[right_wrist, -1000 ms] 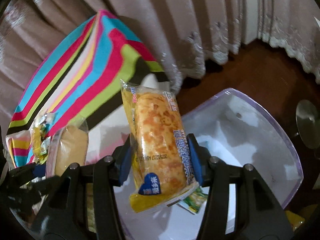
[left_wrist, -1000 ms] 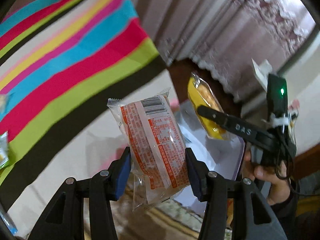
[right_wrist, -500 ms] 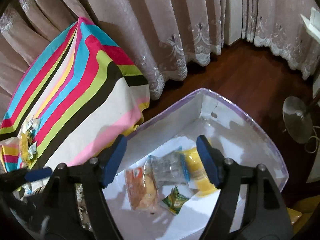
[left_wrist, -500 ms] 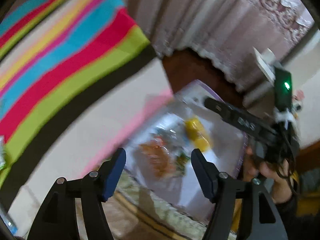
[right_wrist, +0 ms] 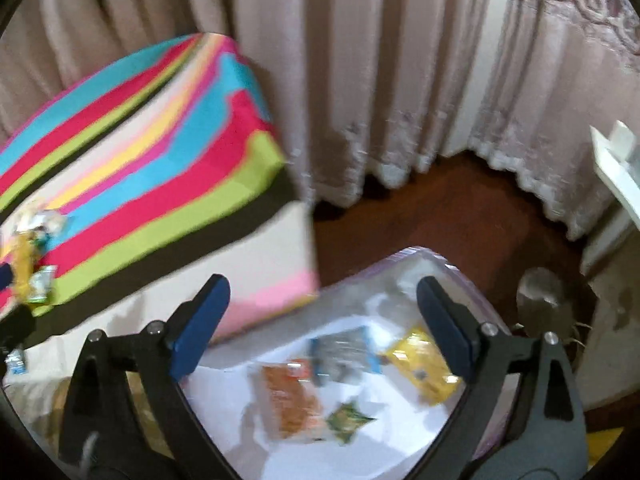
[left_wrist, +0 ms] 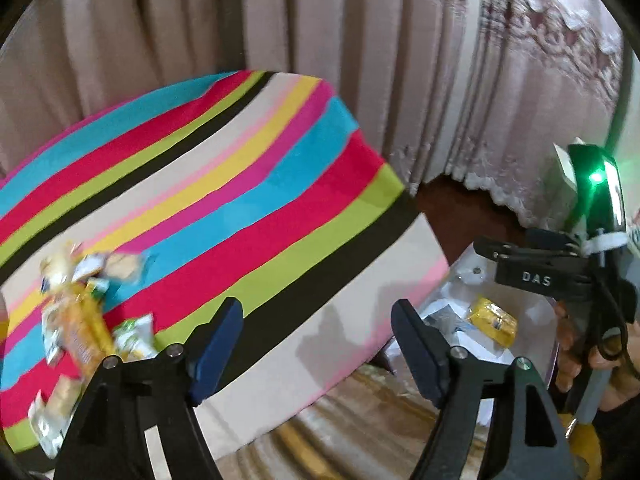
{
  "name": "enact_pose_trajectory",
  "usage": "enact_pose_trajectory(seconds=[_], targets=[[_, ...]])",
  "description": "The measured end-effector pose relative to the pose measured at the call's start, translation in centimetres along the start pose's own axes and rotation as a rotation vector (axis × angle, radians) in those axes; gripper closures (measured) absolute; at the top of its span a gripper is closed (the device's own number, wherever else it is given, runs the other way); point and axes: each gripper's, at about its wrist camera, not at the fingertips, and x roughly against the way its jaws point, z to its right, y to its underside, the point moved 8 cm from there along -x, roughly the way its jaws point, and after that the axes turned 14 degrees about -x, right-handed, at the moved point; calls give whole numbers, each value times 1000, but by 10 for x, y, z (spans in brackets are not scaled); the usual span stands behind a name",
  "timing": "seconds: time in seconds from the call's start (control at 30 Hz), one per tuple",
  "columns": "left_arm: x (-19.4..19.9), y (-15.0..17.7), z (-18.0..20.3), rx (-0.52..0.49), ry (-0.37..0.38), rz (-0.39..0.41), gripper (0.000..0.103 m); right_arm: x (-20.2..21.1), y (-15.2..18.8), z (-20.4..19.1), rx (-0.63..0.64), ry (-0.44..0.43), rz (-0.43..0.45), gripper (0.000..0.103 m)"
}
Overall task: Organize snacks
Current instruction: 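Carry both packs to the white bin and release them, then grasp the white cookie pack with the left tool while the right tool grasps a yellow bread loaf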
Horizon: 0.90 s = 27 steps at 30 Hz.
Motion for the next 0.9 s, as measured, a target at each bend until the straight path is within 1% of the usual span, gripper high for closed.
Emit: enact_pose_trajectory(seconds=[0.07,0.1,0.13,0.17,0.27,0.37,0.47,0.53,0.57,0.67,0.77,0.83,0.9], targets=[[4,6,-14,35,-27,-3,26,6,2,-22,-9,-83,9,8],[8,10,-20,50,-41,-2,26,7,3,-31,-8,-112,6,8],[13,15,-28,62,-51,1,26,8,6,-41,-1,-136,-5,8],[15,19,-35,76,-62,4,26,7,11,-56,24,-167,-35,8],[23,35,-61,144,-95,-3,26,7,22,-87,75,-203,-65,8],[33,57,-94,249,-126,-8,26,10,32,-117,122,-244,-77,8],[49,80,-127,339,-162,-7,26,12,47,-147,166,-321,-119,8],[58,102,-152,408,-190,-25,26,13,57,-164,192,-329,-138,8],[64,120,-170,462,-212,-46,26,13,62,-172,210,-332,-147,8],[80,164,-210,601,-271,-83,27,14,77,-199,262,-348,-165,8],[95,219,-247,760,-310,-137,32,14,86,-219,306,-356,-168,8],[99,241,-260,820,-319,-161,35,14,91,-232,326,-363,-174,8],[98,259,-271,868,-312,-181,35,12,97,-246,341,-374,-191,8]])
